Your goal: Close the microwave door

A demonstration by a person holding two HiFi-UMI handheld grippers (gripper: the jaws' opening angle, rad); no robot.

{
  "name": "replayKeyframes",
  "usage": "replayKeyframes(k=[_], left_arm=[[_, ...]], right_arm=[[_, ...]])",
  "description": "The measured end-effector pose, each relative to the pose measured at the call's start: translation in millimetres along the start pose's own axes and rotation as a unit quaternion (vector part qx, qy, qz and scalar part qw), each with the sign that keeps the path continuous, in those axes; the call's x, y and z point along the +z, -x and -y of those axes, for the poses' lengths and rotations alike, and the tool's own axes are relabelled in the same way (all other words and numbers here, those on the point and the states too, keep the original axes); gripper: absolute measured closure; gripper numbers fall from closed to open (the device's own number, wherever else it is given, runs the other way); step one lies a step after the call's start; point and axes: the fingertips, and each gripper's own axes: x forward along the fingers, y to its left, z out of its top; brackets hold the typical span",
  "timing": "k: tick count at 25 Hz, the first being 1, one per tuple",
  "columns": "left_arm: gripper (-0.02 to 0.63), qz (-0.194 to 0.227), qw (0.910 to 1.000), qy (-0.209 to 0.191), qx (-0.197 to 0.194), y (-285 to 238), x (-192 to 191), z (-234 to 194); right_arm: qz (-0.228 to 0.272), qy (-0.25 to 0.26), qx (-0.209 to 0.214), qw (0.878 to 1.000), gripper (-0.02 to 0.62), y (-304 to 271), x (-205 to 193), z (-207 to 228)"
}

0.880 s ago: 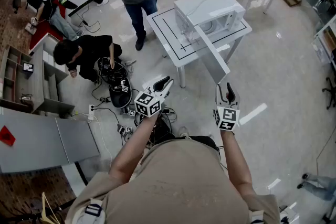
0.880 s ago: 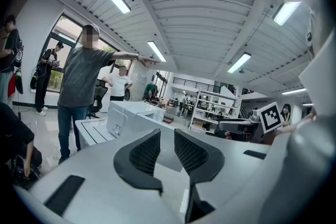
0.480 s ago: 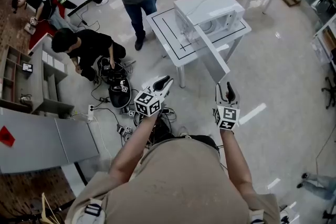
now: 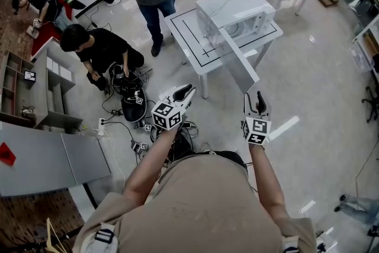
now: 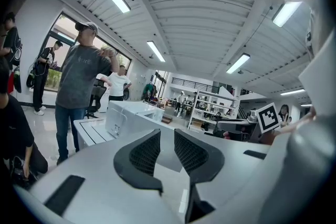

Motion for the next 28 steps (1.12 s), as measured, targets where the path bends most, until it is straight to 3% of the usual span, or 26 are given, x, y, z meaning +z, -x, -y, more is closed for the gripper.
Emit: replayKeyframes(k=[28], left_arm=[[0.534, -0.016, 0.9998, -0.004, -0.010, -35.0, 3.0, -10.4]], right_arm=[[-0.050, 0.047, -0.018, 0.997, 0.410, -56.9, -39.5, 28.4]])
